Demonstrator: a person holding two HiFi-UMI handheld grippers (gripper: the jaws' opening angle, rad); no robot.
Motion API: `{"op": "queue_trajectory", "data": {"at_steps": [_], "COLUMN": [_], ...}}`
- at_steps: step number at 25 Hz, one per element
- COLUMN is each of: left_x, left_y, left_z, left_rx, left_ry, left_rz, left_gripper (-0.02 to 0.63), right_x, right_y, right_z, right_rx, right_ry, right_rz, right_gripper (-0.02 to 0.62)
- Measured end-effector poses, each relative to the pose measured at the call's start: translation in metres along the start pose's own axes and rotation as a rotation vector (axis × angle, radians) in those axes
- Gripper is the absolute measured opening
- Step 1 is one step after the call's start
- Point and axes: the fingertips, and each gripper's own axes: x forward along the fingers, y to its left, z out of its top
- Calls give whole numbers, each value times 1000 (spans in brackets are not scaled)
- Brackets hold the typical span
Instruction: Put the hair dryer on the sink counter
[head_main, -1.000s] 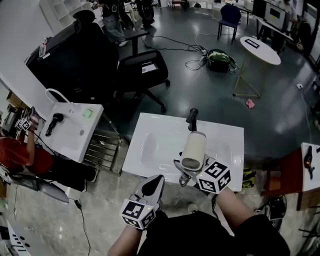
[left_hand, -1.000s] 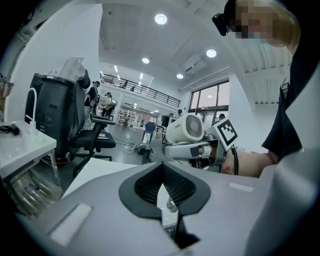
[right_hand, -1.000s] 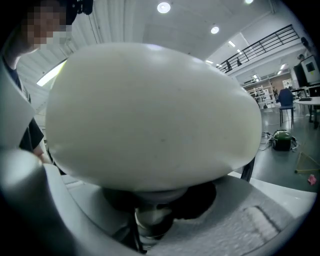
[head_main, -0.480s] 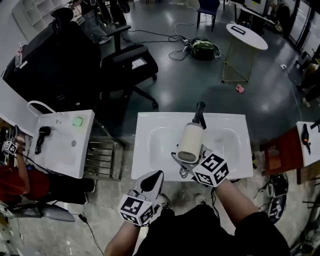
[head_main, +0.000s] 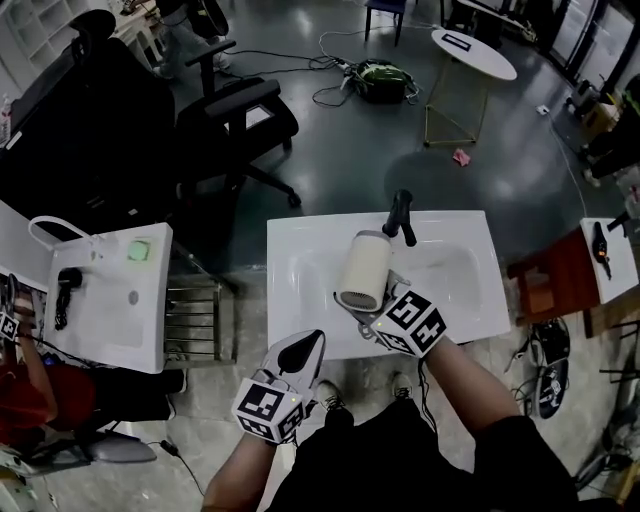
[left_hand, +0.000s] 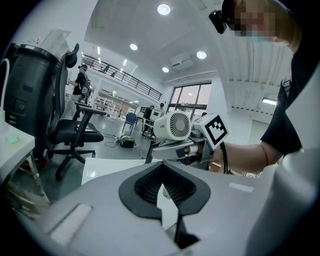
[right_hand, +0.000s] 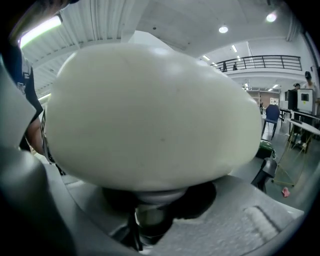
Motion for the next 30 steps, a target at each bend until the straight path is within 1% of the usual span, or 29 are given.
{"op": "queue_trajectory", "data": {"at_steps": [3,6,8,14,18,23,30], "left_x": [1,2,3,3,5,9,15], "left_y": [7,13,18,32,37,40,45], "left_z": [-1,0,2,-7,-8,-22,-23], "left_rx": [-3,-8,-14,-13,2,-3,6], "left_ry": [3,3,2,20,29,42,59], "left_rz": [-11,-15,-11,-19,-5,-19,-9], "left_gripper": [3,3,3,3,3,3,3], "right_x": [12,24,32,65,85,106,136], "right_y": [-4,-10,-14,-28,-42,-59,-80], "right_z": [-2,-5,-7,-17,-29,-38,-60], "right_rx": [-31,-84,-126,-282,-317,-375,-450], "right_ry": [43,98,138,266,348,430,551], "right_rz": [-8,-18,-25,-39,-26,-24,-12], "right_gripper": [144,144,144,144,144,144,144]}}
